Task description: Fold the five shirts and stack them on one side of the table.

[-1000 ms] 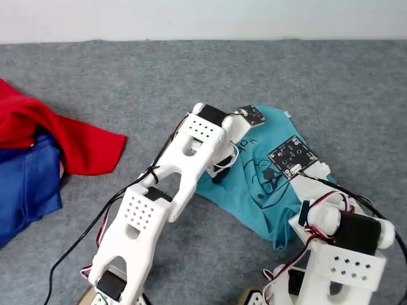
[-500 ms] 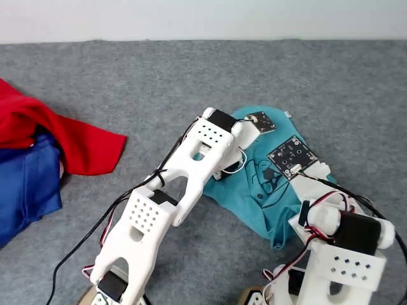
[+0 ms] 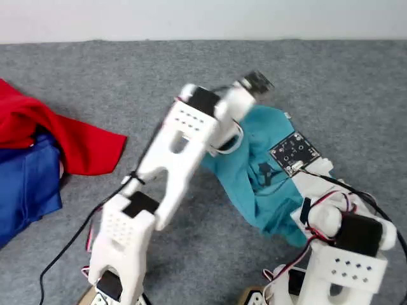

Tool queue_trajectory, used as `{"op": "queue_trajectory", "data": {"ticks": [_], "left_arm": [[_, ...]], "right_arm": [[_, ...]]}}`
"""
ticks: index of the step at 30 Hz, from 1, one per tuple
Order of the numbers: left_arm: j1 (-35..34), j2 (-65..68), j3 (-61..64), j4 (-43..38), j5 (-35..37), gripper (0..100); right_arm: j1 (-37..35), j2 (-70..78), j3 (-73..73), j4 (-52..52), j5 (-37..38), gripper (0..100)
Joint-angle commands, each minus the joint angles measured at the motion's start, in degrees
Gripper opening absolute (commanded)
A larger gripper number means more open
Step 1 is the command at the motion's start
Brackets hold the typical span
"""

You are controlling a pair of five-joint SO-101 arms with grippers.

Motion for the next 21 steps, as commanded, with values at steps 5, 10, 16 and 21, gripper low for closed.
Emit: {"op": "queue_trajectory", "data": {"ticks": [5,10,16,21], "left_arm": [[-8.1,-14.2,-1.7,3.8,1.1,2],[-11.7,-21.0,1.5,3.8,0.7,2],[-14.7,-25.7,8.5,3.8,-3.2,2],[-14.6,-29.4,11.1,3.8,-3.3,1]], "right_arm": [[8.7,-0.7,-5.8,-9.9,0.0,1.0],[15.5,-0.7,-5.8,-15.3,2.5,1.0],[22.1,-0.7,-5.9,-24.0,3.6,1.0],[22.0,-0.7,-7.9,-24.7,3.2,1.0]]}}
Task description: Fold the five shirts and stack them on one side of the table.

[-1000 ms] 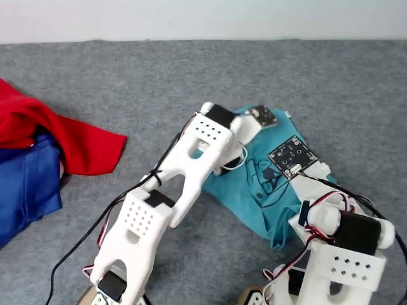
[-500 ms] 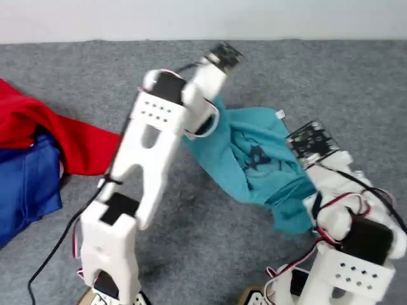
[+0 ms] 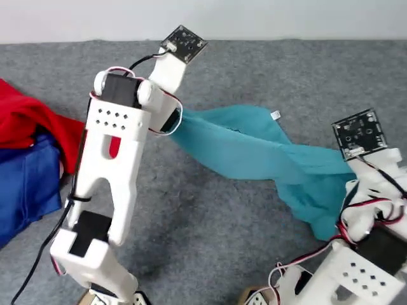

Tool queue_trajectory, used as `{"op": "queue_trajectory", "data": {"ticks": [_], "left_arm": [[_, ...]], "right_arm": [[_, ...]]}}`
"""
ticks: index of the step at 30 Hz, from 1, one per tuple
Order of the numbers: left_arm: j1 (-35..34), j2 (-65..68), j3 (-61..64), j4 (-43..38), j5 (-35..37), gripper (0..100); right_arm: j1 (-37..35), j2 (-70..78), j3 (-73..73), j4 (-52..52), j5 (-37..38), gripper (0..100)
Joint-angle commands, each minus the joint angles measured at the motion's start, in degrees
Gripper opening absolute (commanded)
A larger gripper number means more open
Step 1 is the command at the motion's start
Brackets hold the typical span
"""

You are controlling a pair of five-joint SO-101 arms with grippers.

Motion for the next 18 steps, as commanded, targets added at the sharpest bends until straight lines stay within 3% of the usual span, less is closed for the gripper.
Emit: {"op": "queue_trajectory", "data": {"ticks": [1,12,18], "left_arm": [[-0.5,-6.2,-0.2,1.1,-1.1,1],[-0.9,-24.2,-4.4,-4.8,-1.0,1],[-0.9,-31.8,-7.8,-9.0,-1.2,1]], "right_arm": [[1.2,-0.7,-5.9,-1.8,0.1,1.0],[-7.3,-0.1,-27.3,-1.8,0.0,1.0],[-7.9,-0.3,-32.9,-8.2,0.0,1.0]]}}
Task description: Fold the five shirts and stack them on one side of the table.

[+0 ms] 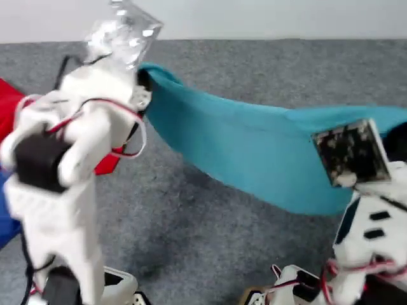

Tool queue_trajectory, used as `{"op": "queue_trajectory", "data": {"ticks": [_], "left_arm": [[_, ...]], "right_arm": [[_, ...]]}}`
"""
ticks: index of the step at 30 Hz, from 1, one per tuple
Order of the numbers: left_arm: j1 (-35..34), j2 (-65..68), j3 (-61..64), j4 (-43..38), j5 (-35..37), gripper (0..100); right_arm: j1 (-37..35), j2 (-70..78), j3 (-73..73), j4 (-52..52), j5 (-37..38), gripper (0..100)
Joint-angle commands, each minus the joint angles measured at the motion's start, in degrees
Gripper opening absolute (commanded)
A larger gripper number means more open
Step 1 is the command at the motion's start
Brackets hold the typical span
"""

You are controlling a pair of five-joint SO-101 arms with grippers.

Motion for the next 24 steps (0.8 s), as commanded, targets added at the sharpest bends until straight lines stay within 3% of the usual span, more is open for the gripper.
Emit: {"op": "queue_trajectory", "data": {"ticks": [1,10,15,24], "left_arm": [[-0.6,-5.7,-3.9,-2.9,-1.3,1],[-0.8,-12.2,-8.0,-2.4,-8.8,1],[-0.8,-15.7,-7.6,-1.5,-10.9,1],[-0.9,-21.2,-8.0,6.7,-10.9,1]], "right_arm": [[-0.4,0.6,-4.5,-4.9,0.0,1.0],[-0.2,0.3,-9.5,-10.1,0.1,1.0],[4.4,0.3,-9.4,-9.7,0.1,1.0],[7.8,-2.9,-9.5,-2.1,-1.8,1.0]]}}
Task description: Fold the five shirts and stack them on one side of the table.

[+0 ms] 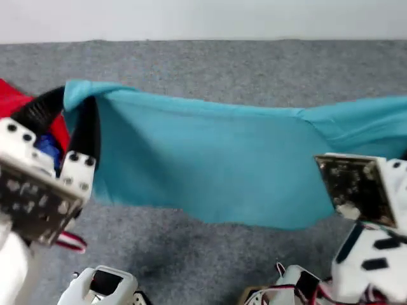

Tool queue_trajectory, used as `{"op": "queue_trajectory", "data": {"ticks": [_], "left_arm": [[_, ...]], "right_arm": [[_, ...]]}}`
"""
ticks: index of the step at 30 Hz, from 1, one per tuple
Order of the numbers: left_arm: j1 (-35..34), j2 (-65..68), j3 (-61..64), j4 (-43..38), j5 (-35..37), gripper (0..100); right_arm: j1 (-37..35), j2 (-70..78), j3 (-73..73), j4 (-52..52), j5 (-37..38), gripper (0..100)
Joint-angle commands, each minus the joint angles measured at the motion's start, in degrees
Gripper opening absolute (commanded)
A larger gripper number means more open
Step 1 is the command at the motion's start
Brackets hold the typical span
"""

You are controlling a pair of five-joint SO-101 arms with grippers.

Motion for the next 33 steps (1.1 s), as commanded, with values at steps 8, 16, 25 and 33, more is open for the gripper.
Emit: {"op": "queue_trajectory", "data": {"ticks": [8,16,25,33], "left_arm": [[-0.4,-7.3,-1.0,1.8,-0.6,1],[-0.4,-10.3,-0.8,1.8,-4.4,1],[-6.1,-11.3,3.7,1.8,-4.6,1],[-5.9,-11.3,13.4,1.8,-4.6,1]], "right_arm": [[1.1,-6.1,-2.5,1.3,0.1,1.0],[1.2,-8.0,-4.1,-5.7,1.2,1.0],[1.2,-7.5,-8.5,-5.8,3.3,1.0],[1.2,-7.4,-8.5,-9.5,3.7,1.0]]}}
